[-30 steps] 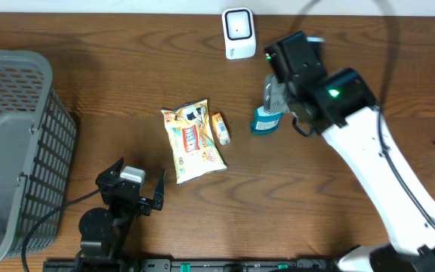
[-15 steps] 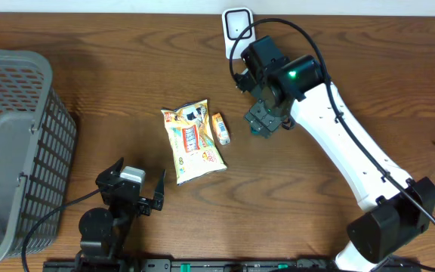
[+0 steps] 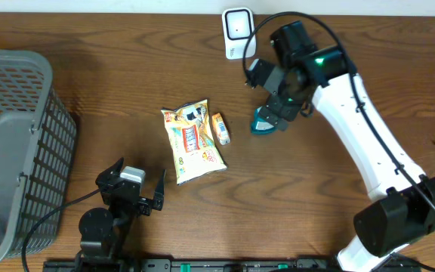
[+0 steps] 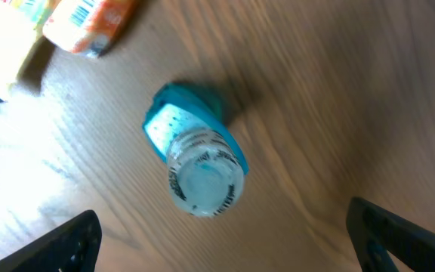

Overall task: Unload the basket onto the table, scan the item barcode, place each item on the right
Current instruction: 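Lift the bottle and tilt it, turning the label upward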

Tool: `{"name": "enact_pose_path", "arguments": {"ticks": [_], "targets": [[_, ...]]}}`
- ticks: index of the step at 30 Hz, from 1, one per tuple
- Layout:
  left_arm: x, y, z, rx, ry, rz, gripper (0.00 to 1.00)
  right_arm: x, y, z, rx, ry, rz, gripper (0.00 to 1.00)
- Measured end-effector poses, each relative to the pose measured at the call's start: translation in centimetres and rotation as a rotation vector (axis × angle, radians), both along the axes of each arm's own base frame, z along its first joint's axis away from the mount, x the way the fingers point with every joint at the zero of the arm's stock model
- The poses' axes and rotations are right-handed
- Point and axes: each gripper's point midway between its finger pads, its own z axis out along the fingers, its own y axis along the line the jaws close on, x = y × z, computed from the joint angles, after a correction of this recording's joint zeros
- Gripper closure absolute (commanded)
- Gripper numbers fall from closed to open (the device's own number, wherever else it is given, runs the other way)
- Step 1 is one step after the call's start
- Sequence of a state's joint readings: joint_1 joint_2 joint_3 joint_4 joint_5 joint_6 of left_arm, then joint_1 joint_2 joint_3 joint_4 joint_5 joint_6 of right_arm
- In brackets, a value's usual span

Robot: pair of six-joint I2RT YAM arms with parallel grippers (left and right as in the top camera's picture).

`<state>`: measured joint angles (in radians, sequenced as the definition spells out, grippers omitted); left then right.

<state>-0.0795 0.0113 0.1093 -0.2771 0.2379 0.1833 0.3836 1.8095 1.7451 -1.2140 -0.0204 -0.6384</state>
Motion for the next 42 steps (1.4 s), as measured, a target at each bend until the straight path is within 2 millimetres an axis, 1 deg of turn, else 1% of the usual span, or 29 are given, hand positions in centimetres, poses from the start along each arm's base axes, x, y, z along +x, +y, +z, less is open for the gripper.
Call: {"name": "enact_pose_path", "arguments": {"ticks": [3, 6, 13, 18, 21, 22, 23, 26, 27, 28, 29, 32, 34, 37, 42], "targets": [[0.0, 0.0, 0.0, 0.0, 0.0, 0.0, 0.02, 0.1, 0.1, 0.1, 0.088, 0.029, 0.03, 0.01], [0.0, 0.0, 0.0, 0.0, 0.0, 0.0, 0.02, 0.1, 0.3, -0.4, 0.126, 0.052, 0.054, 0.01], [0.0, 0.0, 0.0, 0.0, 0.0, 0.0, 0.02, 0.9, 0.7, -2.7, 0.146, 0.103, 0.07, 0.01], [0.0, 0.0, 0.0, 0.0, 0.0, 0.0, 0.02, 1.3, 0.6, -5.0, 0.135, 0.154, 0.066, 0.02], [0.0, 0.0, 0.0, 0.0, 0.0, 0.0, 0.02, 1.4, 0.5, -7.1, 0.119, 0.202, 0.067, 0.14], [0.0, 0.0, 0.0, 0.0, 0.0, 0.0, 0.02, 1.4, 0.5, -7.8, 0.115, 0.217, 0.065, 0.2], [0.0, 0.0, 0.0, 0.0, 0.0, 0.0, 0.02, 1.4, 0.5, -8.2, 0.114, 0.227, 0.064, 0.3], [0.0, 0.0, 0.0, 0.0, 0.0, 0.0, 0.02, 1.9, 0.8, -8.2, 0.126, 0.209, 0.072, 0.48], [0.0, 0.0, 0.0, 0.0, 0.0, 0.0, 0.02, 2.1, 0.8, -8.2, 0.128, 0.201, 0.076, 0.51], [0.0, 0.0, 0.0, 0.0, 0.0, 0.0, 0.02, 2.1, 0.8, -8.2, 0.129, 0.199, 0.075, 0.51], [0.0, 0.0, 0.0, 0.0, 0.0, 0.0, 0.02, 2.2, 0.9, -8.1, 0.13, 0.195, 0.077, 0.54], [0.0, 0.0, 0.0, 0.0, 0.0, 0.0, 0.02, 2.3, 0.9, -8.1, 0.134, 0.193, 0.069, 0.68], [0.0, 0.0, 0.0, 0.0, 0.0, 0.0, 0.02, 2.4, 1.0, -8.1, 0.138, 0.192, 0.061, 0.76], [0.0, 0.0, 0.0, 0.0, 0.0, 0.0, 0.02, 2.3, 1.2, -8.1, 0.151, 0.198, 0.047, 0.78], [0.0, 0.0, 0.0, 0.0, 0.0, 0.0, 0.02, 1.9, 1.9, -8.1, 0.2, 0.23, 0.029, 0.87]]}}
